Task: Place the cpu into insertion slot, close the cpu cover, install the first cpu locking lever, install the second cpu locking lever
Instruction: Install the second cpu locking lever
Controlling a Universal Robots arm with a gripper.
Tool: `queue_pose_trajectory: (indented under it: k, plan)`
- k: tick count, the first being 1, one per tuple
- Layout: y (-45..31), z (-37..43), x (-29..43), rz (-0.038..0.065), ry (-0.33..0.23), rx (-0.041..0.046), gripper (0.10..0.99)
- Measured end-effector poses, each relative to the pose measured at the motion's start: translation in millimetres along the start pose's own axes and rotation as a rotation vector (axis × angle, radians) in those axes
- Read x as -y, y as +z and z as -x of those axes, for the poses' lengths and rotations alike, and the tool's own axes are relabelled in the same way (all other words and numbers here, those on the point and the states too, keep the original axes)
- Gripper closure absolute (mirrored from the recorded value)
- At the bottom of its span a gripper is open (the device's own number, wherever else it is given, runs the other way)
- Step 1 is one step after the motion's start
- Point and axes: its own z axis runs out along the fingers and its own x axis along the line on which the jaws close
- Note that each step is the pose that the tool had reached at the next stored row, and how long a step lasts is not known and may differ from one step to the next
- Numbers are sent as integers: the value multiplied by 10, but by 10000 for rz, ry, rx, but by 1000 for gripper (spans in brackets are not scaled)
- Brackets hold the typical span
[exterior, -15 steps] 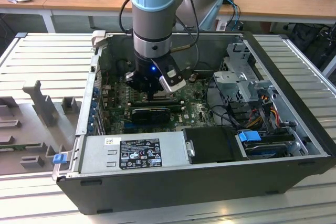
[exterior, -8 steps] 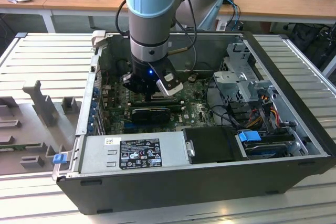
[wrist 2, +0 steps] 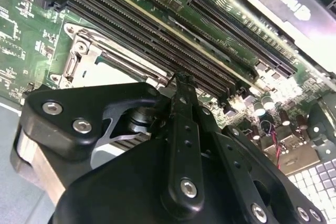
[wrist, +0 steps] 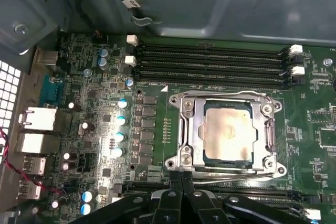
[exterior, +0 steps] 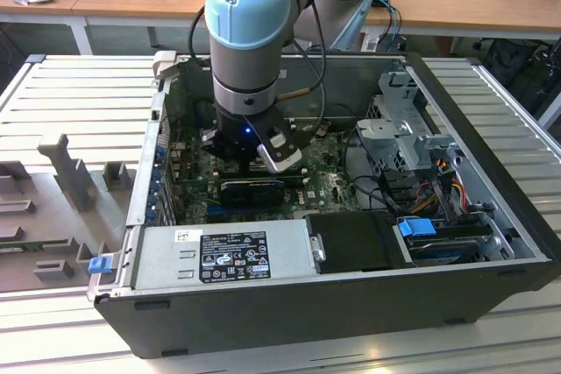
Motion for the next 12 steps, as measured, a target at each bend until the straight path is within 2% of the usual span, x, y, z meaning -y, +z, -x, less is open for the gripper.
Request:
queue_pose_trajectory:
  k: [1,5,12]
  plan:
    - [12,0,3,49,-1,3,980]
    - [38,-2,9,122,0,7,980]
    - [65,-23,14,363,-1,21,980]
